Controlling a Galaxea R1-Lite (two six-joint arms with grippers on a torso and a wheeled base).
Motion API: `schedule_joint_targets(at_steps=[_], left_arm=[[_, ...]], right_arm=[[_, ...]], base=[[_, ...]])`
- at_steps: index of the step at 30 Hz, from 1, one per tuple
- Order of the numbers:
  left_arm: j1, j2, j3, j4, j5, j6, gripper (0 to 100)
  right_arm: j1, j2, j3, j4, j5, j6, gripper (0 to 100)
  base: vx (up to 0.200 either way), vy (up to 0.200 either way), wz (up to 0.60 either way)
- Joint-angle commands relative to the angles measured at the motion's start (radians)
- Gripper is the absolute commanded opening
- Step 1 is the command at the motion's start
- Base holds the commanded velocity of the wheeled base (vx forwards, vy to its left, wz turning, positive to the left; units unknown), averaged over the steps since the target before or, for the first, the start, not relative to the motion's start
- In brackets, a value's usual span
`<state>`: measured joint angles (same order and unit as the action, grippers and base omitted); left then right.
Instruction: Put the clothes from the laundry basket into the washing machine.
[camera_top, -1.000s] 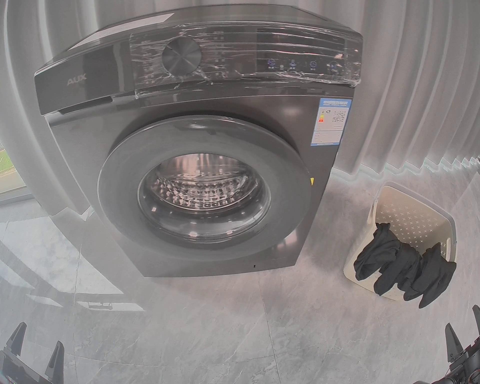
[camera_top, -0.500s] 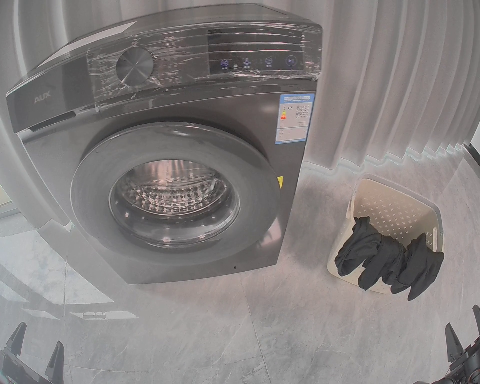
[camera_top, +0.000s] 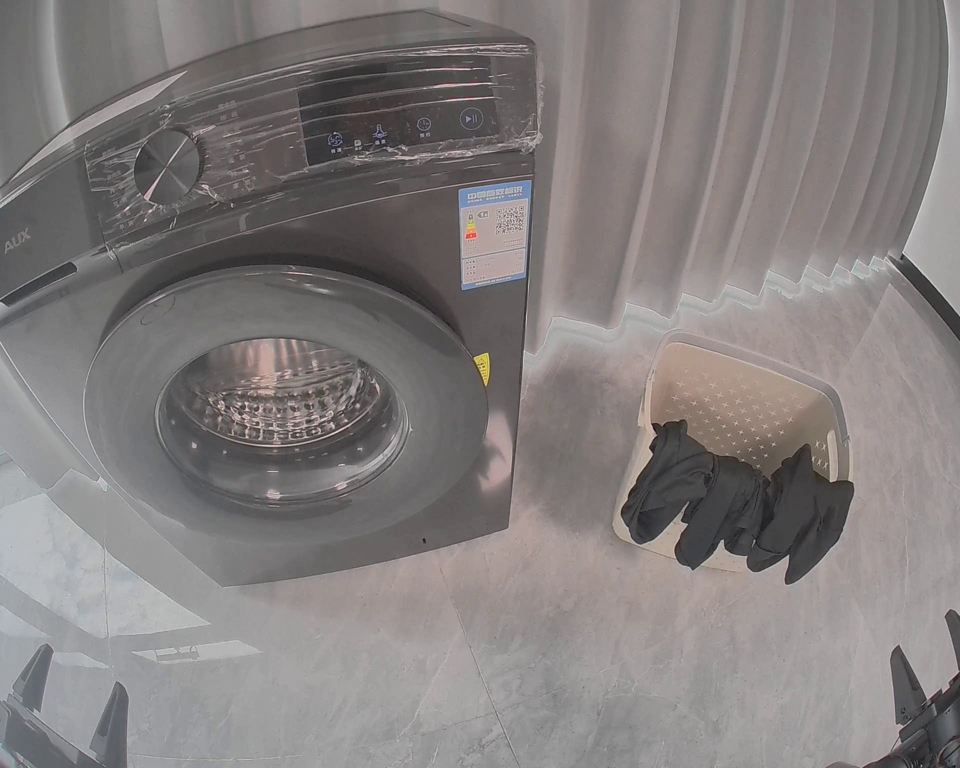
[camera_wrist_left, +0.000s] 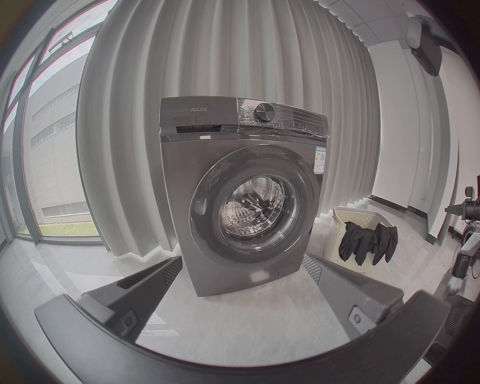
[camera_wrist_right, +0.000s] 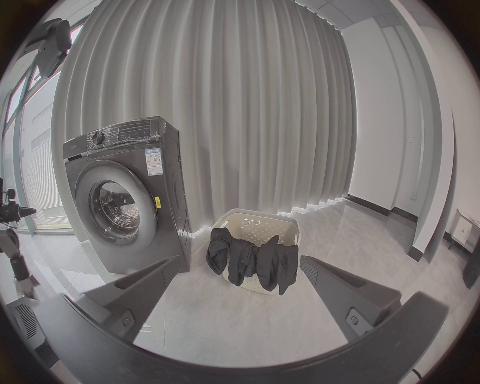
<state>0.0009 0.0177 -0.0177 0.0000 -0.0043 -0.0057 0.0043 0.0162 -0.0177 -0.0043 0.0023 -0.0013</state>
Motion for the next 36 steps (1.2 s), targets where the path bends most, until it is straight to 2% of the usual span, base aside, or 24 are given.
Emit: schedule_joint_targets(at_steps=[1, 10, 22, 26, 36], left_arm=[[0.001, -0.018, 0.016, 0.000, 0.001, 0.000, 100], [0.001, -0.018, 0.016, 0.000, 0.000, 0.000, 100], [0.001, -0.018, 0.016, 0.000, 0.000, 0.000, 100], [0.001, -0.018, 0.016, 0.000, 0.000, 0.000, 100], [0.001, -0.018, 0.016, 0.000, 0.000, 0.000, 100]], right_arm=[[0.000, -0.001, 0.018, 0.000, 0.001, -0.002, 100], [0.000, -0.001, 0.018, 0.000, 0.001, -0.002, 100], [0.000, -0.001, 0.018, 0.000, 0.001, -0.002, 100], [0.000, -0.001, 0.018, 0.000, 0.001, -0.002, 100], [0.000, -0.001, 0.018, 0.000, 0.002, -0.002, 100]], base=[[0.000, -0.200, 0.00], [0.000, 0.000, 0.00], [0.200, 0.000, 0.00], [0.000, 0.000, 0.00], [0.000, 0.000, -0.54]])
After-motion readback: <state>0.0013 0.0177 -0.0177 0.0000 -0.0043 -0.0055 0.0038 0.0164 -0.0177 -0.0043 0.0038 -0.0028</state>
